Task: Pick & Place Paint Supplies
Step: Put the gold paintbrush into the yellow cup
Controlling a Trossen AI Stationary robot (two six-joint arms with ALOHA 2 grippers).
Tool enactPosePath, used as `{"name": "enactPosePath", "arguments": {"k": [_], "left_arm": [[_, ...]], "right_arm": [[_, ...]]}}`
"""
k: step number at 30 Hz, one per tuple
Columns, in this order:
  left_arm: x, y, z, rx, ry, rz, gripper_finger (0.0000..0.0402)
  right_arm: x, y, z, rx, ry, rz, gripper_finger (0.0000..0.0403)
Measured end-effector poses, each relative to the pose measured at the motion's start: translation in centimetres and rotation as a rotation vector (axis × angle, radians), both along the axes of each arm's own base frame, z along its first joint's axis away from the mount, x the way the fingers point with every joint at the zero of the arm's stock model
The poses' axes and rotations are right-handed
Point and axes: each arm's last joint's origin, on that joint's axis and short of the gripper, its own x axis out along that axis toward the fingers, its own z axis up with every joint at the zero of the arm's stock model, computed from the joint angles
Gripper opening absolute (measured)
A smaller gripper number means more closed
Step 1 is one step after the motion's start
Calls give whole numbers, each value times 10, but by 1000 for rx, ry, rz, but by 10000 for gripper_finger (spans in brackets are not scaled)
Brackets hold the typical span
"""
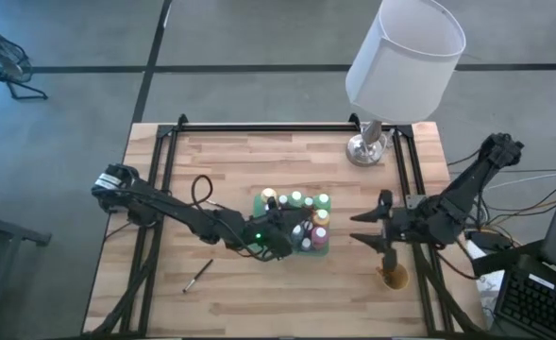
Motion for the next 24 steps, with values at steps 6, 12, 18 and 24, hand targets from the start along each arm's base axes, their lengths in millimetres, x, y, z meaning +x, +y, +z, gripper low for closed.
{"name": "enactPosePath", "arguments": {"k": [6, 12, 18, 24], "left_arm": [[0, 0, -1, 5, 5, 2, 0], [0, 0, -1, 5, 6, 3, 0], [0, 0, -1, 8, 7, 3, 0], [0, -1, -1, 14, 9, 5, 0]], "right_arm": [[28, -8, 0, -26, -42, 31, 208], [43, -21, -2, -34, -45, 2, 200], [55, -29, -3, 5, -66, 79, 196], [66, -33, -8, 11, -63, 83, 214]]}}
